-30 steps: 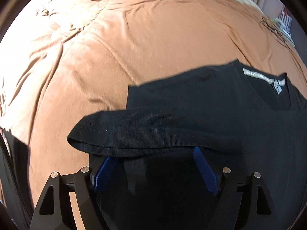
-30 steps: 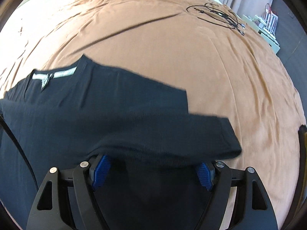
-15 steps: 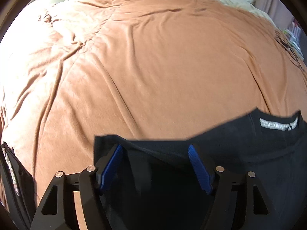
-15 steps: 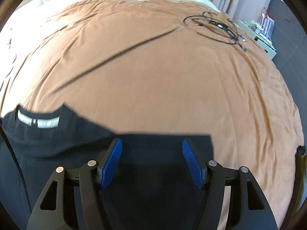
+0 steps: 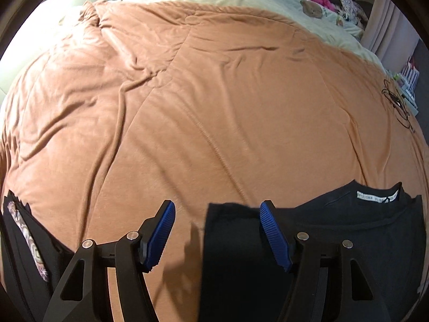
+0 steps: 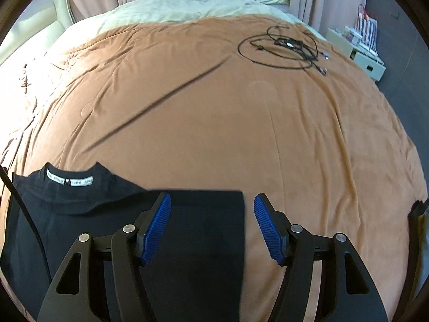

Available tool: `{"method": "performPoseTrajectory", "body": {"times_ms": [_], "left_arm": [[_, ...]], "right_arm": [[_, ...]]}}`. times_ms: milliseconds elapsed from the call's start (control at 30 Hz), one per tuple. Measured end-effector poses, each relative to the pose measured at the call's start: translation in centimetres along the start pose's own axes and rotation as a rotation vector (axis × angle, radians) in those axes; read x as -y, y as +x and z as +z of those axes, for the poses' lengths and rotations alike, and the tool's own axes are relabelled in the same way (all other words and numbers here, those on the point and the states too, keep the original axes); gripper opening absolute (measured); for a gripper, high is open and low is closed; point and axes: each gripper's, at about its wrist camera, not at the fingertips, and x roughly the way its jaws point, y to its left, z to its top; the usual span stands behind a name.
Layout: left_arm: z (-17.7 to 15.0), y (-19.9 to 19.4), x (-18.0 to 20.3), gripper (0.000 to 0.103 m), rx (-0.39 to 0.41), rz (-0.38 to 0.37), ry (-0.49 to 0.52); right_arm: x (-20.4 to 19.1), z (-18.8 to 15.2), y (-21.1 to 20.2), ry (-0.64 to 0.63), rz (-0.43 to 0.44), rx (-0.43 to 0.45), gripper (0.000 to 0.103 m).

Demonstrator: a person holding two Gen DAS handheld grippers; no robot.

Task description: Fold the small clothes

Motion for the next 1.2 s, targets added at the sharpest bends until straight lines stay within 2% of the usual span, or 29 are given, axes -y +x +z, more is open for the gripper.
{"method": "performPoseTrajectory", "body": {"times_ms": [133,233,300,400,467,500,567,633,767,933,1033,1067,1100,1167,1200], "left_arm": [[-2.4,0.1,-0.9,0.066,-0.037,0.001,0.004],[-3.4,2.0,-1.1,0.048,-0.092,-0.017,-0.026],[-3.6,2.9,-1.1,0.045,-0.104,-0.029,-0.035],[-3.6,3.3,-0.9,0.04,-0.082,-0.036,-0.039],[-3.4,3.4,-1.0,0.025,-0.078,-0.065,-0.052],[-3.3,3.4,-0.9,0.022,-0.078,-0.076,-0.058],[-3.1,3.0,-0.8,0.006,-0.067,-0.062,-0.063],[-3.0,2.6,-1.0,0.006,-0.06,-0.07,-0.079],[-3.2,1.8,-1.3,0.004,-0.039,-0.076,-0.082],[-3.1,1.1,-1.2,0.004,-0.021,-0.056,-0.078],[-3.0,1.0,-1.2,0.004,-0.021,-0.04,-0.082],[-2.9,1.0,-1.1,0.004,-0.025,-0.034,-0.077],[-3.0,1.1,-1.1,0.004,-0.027,-0.03,-0.074],[-3.0,1.3,-1.2,0.004,-0.033,-0.03,-0.078],[-3.0,1.5,-1.3,0.004,-0.035,-0.031,-0.082]], "right_arm": [[2.1,-0.2,1.4,0.056,0.07,-0.035,0.049],[3.7,0.2,3.2,0.115,0.11,-0.071,0.043],[4.2,0.6,4.4,0.139,0.116,-0.088,0.037],[4.7,1.0,5.4,0.163,0.123,-0.087,0.03],[5.2,1.4,5.7,0.175,0.111,-0.082,0.024],[5.1,1.3,5.3,0.181,0.108,-0.077,0.018],[5.4,1.3,5.1,0.197,0.117,-0.067,0.008],[5.6,1.0,4.9,0.217,0.128,-0.058,0.003],[5.3,0.1,4.6,0.208,0.064,-0.081,0.003],[5.6,0.1,4.8,0.246,0.091,-0.092,0.005],[6.2,0.2,4.9,0.291,0.107,-0.094,0.012],[6.4,0.3,4.9,0.3,0.117,-0.091,0.019],[6.5,0.4,4.9,0.307,0.127,-0.089,0.03],[6.5,0.3,4.8,0.315,0.167,-0.078,0.043],[6.6,0.3,4.8,0.315,0.177,-0.077,0.043]]}}
